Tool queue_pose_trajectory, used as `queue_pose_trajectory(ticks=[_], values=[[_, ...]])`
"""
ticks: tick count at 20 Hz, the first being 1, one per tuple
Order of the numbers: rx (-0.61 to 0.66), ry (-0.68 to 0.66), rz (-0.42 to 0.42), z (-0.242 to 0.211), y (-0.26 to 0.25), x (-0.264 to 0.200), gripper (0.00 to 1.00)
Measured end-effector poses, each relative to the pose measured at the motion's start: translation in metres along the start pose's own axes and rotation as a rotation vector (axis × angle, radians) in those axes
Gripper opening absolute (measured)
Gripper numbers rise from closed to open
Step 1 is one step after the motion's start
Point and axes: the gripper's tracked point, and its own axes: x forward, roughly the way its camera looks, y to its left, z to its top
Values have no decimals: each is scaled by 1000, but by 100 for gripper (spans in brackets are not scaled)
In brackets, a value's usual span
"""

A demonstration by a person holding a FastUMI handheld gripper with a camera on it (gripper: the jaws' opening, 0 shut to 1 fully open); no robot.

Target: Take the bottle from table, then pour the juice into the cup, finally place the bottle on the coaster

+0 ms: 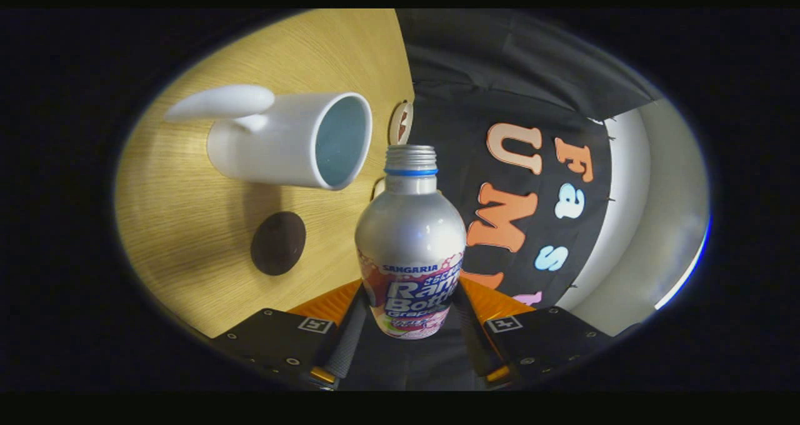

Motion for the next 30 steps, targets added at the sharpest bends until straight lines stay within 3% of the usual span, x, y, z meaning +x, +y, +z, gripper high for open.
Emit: queue_pose_trajectory(ticks=[30], values=[[-125,26,26,0,-3,3,73]])
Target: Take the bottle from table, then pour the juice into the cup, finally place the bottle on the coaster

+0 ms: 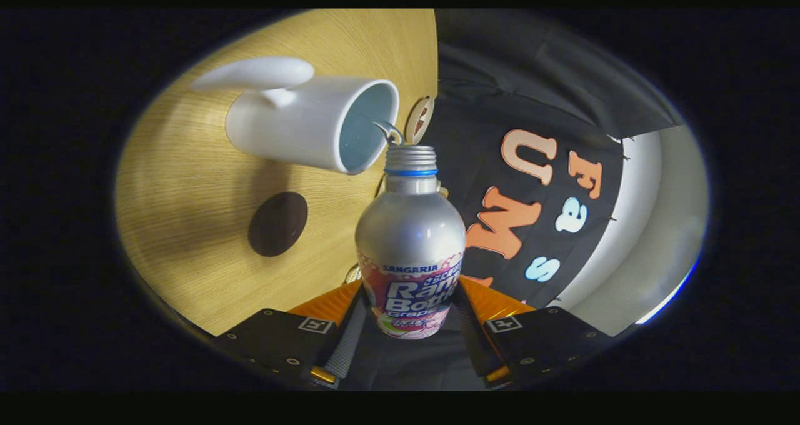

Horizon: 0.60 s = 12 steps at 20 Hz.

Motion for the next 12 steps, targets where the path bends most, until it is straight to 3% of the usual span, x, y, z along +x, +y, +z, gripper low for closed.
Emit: queue_pose_trajectory(ticks=[12], values=[[-45,6,-23,1,-5,-2,74]])
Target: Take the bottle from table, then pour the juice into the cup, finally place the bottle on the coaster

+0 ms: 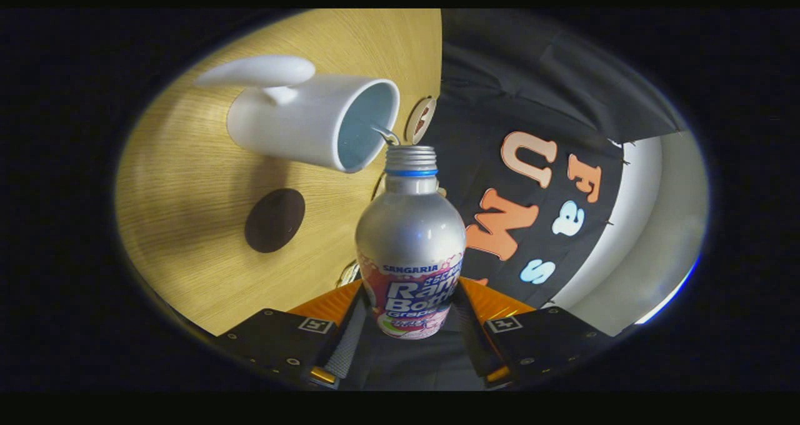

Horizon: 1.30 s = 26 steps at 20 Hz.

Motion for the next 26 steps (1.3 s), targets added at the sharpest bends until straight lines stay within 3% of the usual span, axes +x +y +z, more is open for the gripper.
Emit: queue_pose_trajectory(ticks=[26], values=[[-91,8,-4,-3,-6,3,73]])
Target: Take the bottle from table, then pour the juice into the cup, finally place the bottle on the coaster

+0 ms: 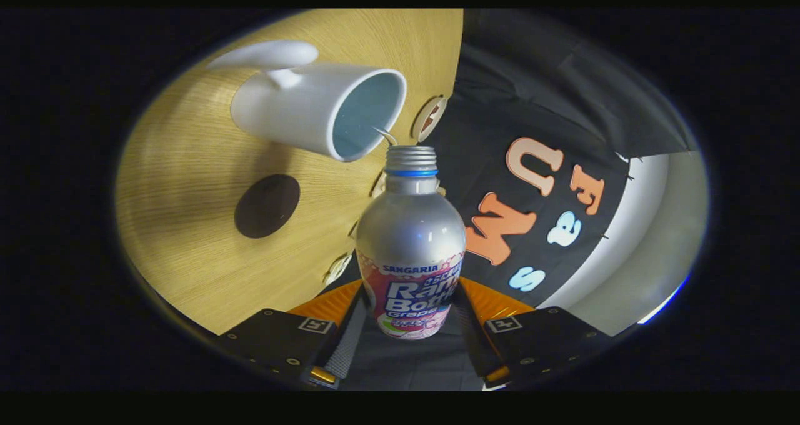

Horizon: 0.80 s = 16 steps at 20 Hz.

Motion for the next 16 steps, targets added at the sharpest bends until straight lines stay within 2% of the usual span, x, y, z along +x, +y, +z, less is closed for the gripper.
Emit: queue_pose_trajectory(ticks=[16], values=[[-54,11,5,-2,-5,-1,73]])
